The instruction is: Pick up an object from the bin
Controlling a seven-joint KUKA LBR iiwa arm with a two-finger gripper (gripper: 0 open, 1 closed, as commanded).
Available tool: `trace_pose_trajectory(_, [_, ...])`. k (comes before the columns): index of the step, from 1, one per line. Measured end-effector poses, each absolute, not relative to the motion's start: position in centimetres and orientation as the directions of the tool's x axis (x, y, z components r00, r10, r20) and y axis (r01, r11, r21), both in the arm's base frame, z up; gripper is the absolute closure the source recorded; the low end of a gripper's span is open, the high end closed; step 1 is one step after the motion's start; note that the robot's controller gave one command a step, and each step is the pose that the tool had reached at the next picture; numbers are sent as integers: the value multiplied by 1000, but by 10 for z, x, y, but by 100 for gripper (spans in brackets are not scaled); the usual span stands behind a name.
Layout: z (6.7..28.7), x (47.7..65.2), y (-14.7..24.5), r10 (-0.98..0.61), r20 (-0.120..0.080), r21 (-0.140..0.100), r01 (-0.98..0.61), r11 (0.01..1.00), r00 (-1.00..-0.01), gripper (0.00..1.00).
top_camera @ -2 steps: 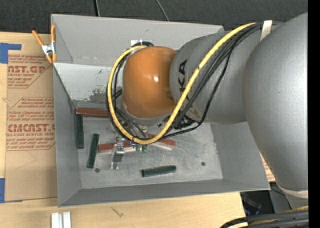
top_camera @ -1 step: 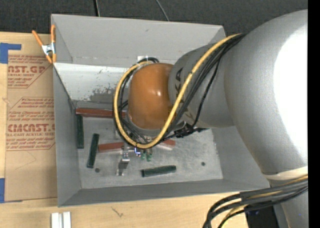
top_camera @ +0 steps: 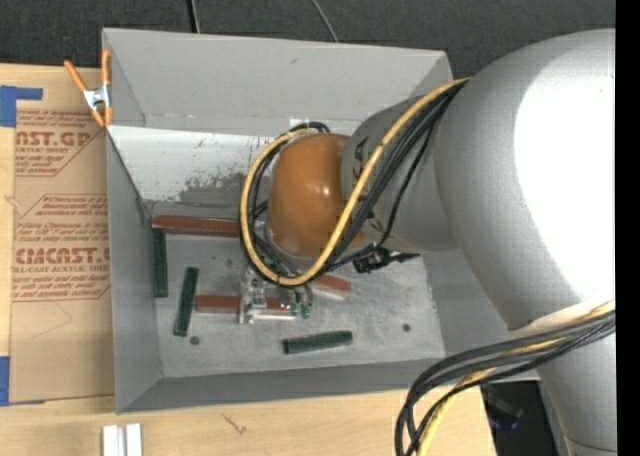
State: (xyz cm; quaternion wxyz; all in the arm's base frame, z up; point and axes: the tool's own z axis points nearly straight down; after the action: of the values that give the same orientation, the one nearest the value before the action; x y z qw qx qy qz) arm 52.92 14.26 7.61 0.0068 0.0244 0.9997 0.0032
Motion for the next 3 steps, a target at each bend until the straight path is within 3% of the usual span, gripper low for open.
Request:
trace_pose_trajectory(1, [76,529,143,49,-13,7,49,999,-999,100])
trace_pose_trajectory(2, [186,542,146,2,-1,1,2,1000,-1000,100])
trace_pose_trajectory(3, [186,542,146,2,-1,1,2,1000,-1000,100])
